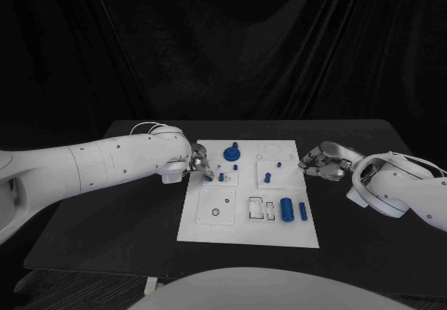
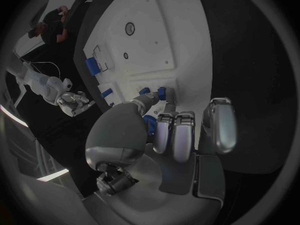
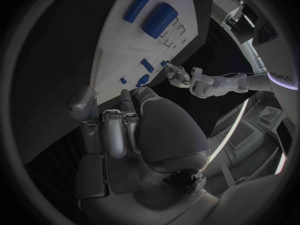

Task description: Assemble the parts on the task board

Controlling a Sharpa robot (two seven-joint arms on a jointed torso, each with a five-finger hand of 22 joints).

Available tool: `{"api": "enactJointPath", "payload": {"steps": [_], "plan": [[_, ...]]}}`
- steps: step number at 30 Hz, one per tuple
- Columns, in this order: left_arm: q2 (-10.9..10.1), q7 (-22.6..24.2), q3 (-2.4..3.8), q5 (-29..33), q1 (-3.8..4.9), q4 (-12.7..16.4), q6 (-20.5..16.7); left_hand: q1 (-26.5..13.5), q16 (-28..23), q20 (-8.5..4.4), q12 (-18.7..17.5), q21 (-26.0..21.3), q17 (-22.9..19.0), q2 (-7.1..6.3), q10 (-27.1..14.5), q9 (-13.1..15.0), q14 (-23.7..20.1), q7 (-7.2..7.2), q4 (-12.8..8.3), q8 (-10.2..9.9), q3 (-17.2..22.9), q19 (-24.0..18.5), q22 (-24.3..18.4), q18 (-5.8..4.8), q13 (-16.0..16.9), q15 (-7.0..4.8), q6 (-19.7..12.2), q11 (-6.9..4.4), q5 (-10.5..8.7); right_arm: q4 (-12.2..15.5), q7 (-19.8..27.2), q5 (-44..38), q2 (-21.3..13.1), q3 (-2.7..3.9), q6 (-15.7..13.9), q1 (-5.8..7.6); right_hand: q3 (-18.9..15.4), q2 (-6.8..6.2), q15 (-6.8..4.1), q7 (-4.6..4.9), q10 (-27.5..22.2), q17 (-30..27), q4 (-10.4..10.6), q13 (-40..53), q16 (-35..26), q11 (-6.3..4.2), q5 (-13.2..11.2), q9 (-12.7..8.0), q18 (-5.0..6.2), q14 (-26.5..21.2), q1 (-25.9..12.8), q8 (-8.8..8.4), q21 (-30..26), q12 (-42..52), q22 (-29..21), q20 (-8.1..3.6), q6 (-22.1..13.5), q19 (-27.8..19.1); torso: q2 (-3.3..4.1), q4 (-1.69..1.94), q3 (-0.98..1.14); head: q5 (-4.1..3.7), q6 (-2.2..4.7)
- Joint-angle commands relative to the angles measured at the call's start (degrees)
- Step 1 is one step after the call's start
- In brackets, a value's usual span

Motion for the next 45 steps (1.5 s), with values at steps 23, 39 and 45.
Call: {"api": "enactJointPath", "payload": {"steps": [23, 39, 45], "plan": [[-1.2, 4.86, -0.38, -0.09, 0.12, 1.03, -1.36, -0.4, 0.15, -0.36, -0.99, -0.22, 15.06, 0.15, 4.42, 0.61, 5.95, -0.26, -4.57, 2.01, 9.98, -0.1, 10.52, 0.83, 13.65, -0.7, 2.0, -0.61, 3.42, 0.11, -0.93, -0.26, -0.12, 0.03, 0.25, -0.17, 0.4, -0.14, 0.02, 0.17, 3.81, 8.87, -0.14, 12.41, -0.44, -0.15, 0.16, -0.07, 0.86, 4.08, 0.67, -0.19, -0.72, -0.28, 6.13, -0.06, 0.22, -0.48, 0.0, -0.01, -0.01, -0.31, 0.01], [0.31, 1.6, -0.35, 1.62, 4.12, -1.45, 13.06, -0.08, 0.15, 0.1, -1.93, -1.66, 15.06, -2.56, 3.63, 1.54, 5.95, 0.54, -7.89, 2.37, 12.45, -1.15, 10.11, 1.13, 13.03, -0.16, 0.0, 0.05, 1.58, 0.08, -0.89, -0.26, -0.08, 0.03, 0.21, -0.18, 0.46, -0.15, 0.03, 0.17, 3.69, 8.67, -0.16, 12.28, -0.6, -0.15, 0.19, -0.06, 0.9, 4.01, 0.68, -0.17, -0.92, -0.36, 6.08, -0.06, 0.27, -0.55, -0.02, -0.03, 0.0, -0.5, 0.01], [2.1, -0.54, -0.34, 7.13, 4.53, -4.41, 18.21, -0.01, 0.15, 0.34, -2.34, -2.02, 15.06, -2.43, 3.25, 1.9, 5.95, 1.05, -9.12, 2.51, 13.46, -1.51, 10.03, 1.2, 12.77, 0.14, -0.64, 0.43, 2.07, 0.06, -0.92, -0.26, -0.06, 0.03, 0.24, -0.18, 0.49, -0.15, 0.03, 0.16, 3.75, 8.67, -0.17, 12.34, -0.61, -0.15, 0.2, -0.05, 0.9, 4.01, 0.69, -0.15, -0.96, -0.32, 6.07, -0.05, 0.31, -0.57, -0.05, -0.03, 0.01, -0.55, 0.01]]}}
